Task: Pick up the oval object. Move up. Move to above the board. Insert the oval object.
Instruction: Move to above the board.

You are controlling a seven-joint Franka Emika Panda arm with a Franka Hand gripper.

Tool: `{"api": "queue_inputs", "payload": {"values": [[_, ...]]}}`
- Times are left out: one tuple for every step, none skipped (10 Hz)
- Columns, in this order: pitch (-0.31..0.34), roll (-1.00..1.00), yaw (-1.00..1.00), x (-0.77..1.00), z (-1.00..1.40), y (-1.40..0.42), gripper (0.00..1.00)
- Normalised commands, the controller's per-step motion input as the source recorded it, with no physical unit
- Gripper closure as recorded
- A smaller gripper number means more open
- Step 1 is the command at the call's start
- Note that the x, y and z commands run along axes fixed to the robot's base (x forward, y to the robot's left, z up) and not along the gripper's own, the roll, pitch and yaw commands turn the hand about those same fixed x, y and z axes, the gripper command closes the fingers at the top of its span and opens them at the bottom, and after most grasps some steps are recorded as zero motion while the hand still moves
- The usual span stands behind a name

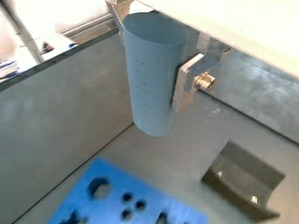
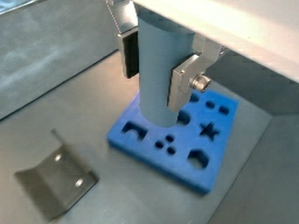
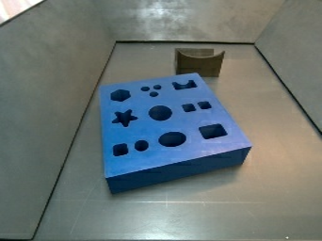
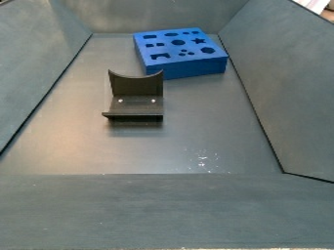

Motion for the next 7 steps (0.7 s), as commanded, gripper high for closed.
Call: {"api": "queue_inputs", "payload": {"values": [[0.088, 0.0, -0.01, 0.08, 0.24, -1.0, 1.0], [0.101, 0.0, 0.0, 0.1, 0.24, -1.0, 1.0], [0.117, 0.0, 0.01, 0.12, 0.24, -1.0, 1.0], [0.135, 0.0, 0.01, 0.14, 0.23, -0.91, 1.0], [0.14, 0.0, 0.01, 0.13, 0.16, -0.63, 1.0], [0.136, 0.01, 0.01, 0.11, 0.1, -0.38, 1.0], [0.12, 0.02, 0.01, 0.09, 0.07, -0.23, 1.0]]}}
